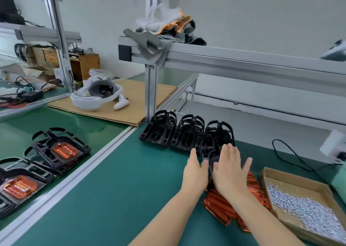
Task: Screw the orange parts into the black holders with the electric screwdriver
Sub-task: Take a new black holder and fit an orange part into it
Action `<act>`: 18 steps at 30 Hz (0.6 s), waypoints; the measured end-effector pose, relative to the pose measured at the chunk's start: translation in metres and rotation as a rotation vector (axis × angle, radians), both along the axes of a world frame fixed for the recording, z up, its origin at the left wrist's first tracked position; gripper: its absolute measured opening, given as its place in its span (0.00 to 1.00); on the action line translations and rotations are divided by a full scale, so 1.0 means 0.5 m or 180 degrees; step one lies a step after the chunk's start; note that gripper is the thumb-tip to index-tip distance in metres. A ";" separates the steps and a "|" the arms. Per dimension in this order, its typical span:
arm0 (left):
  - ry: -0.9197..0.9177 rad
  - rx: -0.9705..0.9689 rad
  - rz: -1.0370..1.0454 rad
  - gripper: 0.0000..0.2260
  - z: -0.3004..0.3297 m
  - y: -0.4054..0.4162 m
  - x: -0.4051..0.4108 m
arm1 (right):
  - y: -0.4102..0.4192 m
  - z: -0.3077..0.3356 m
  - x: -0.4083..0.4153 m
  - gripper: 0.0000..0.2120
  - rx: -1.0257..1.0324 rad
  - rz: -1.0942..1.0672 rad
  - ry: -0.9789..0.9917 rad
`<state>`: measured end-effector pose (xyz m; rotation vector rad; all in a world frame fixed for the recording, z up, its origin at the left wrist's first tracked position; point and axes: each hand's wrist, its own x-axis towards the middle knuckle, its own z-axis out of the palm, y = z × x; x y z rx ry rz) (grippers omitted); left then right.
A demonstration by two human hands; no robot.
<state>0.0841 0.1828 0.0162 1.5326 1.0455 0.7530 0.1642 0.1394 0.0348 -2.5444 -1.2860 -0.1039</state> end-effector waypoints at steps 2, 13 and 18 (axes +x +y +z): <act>0.0049 -0.0001 0.0004 0.27 0.002 -0.007 0.017 | -0.007 -0.008 0.012 0.29 -0.0034 -0.0075 0.0022; 0.0185 -0.0134 0.0093 0.28 0.009 -0.030 0.047 | -0.014 -0.040 0.039 0.30 -0.0008 -0.0162 0.0182; -0.0053 -0.0321 0.0289 0.29 0.021 -0.040 0.052 | -0.024 -0.030 0.040 0.31 0.0171 0.0078 0.0298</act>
